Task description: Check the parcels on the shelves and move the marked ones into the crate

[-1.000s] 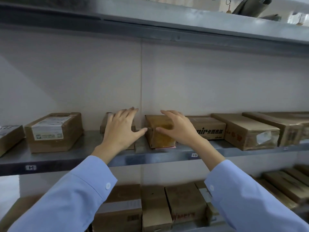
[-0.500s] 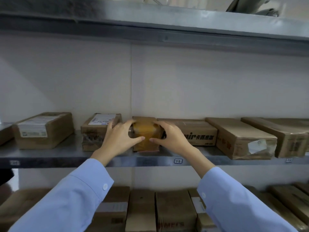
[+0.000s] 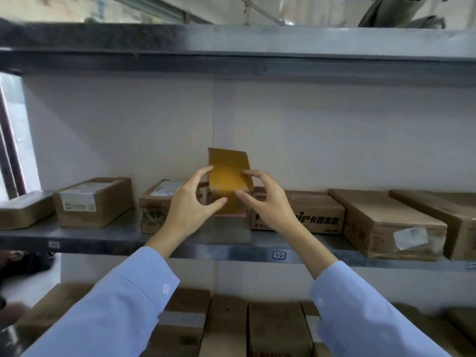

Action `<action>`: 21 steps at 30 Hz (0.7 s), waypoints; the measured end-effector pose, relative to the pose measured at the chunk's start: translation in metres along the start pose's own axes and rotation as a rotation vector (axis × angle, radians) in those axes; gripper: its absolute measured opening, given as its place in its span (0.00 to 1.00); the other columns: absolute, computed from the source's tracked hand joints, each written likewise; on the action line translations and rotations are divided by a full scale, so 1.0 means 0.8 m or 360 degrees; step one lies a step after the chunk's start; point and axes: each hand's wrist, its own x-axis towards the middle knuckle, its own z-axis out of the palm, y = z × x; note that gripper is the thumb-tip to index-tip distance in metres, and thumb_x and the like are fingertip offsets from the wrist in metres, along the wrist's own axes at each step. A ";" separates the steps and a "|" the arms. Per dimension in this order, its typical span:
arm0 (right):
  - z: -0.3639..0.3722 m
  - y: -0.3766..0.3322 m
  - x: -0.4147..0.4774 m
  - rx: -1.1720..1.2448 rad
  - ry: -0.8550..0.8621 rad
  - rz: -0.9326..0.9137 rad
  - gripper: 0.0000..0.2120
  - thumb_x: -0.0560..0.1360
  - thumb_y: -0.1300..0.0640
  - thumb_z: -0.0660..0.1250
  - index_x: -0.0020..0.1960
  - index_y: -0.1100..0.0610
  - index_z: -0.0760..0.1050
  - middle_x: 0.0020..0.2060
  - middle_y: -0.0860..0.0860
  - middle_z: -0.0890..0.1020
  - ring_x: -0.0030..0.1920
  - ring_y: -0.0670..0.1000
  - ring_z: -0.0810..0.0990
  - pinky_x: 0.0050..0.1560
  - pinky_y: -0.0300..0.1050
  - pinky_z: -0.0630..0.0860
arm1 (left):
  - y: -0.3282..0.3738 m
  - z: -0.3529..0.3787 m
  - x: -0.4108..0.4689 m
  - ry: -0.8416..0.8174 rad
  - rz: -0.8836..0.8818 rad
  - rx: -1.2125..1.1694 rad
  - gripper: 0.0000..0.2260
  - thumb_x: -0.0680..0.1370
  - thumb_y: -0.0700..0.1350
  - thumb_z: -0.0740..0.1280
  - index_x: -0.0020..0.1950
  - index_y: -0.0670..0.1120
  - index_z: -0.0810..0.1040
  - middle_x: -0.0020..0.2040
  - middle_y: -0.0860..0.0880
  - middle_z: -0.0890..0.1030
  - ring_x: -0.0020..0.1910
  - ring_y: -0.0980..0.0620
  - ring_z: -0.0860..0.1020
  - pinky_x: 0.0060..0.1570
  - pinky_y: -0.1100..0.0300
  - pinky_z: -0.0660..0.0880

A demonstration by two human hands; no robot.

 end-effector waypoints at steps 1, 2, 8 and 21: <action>0.000 -0.003 0.001 0.0049 0.0019 0.0023 0.23 0.76 0.46 0.69 0.69 0.47 0.69 0.67 0.46 0.72 0.63 0.48 0.74 0.56 0.38 0.77 | 0.002 -0.002 0.003 -0.0006 0.0007 -0.0030 0.34 0.71 0.58 0.73 0.74 0.54 0.65 0.70 0.51 0.72 0.67 0.48 0.72 0.62 0.48 0.75; -0.001 -0.007 0.002 0.0083 0.0045 0.0039 0.23 0.77 0.47 0.69 0.69 0.48 0.69 0.67 0.47 0.73 0.63 0.48 0.75 0.55 0.39 0.78 | 0.004 -0.003 0.006 -0.0004 -0.0002 -0.0065 0.33 0.70 0.60 0.72 0.73 0.55 0.65 0.70 0.51 0.71 0.67 0.49 0.72 0.62 0.50 0.76; -0.011 -0.022 0.010 0.0201 0.0119 0.0106 0.35 0.75 0.54 0.72 0.75 0.46 0.56 0.68 0.48 0.69 0.61 0.49 0.75 0.52 0.37 0.78 | 0.016 -0.006 0.024 0.0092 -0.0052 -0.0247 0.27 0.73 0.54 0.73 0.67 0.58 0.64 0.70 0.54 0.70 0.64 0.53 0.71 0.55 0.59 0.75; -0.008 -0.032 0.019 0.0204 0.0047 0.0123 0.46 0.74 0.58 0.73 0.79 0.45 0.47 0.68 0.49 0.69 0.63 0.51 0.75 0.58 0.41 0.77 | 0.011 -0.010 0.039 0.0000 -0.0113 -0.0281 0.39 0.72 0.49 0.75 0.77 0.56 0.56 0.76 0.51 0.64 0.71 0.47 0.68 0.63 0.48 0.72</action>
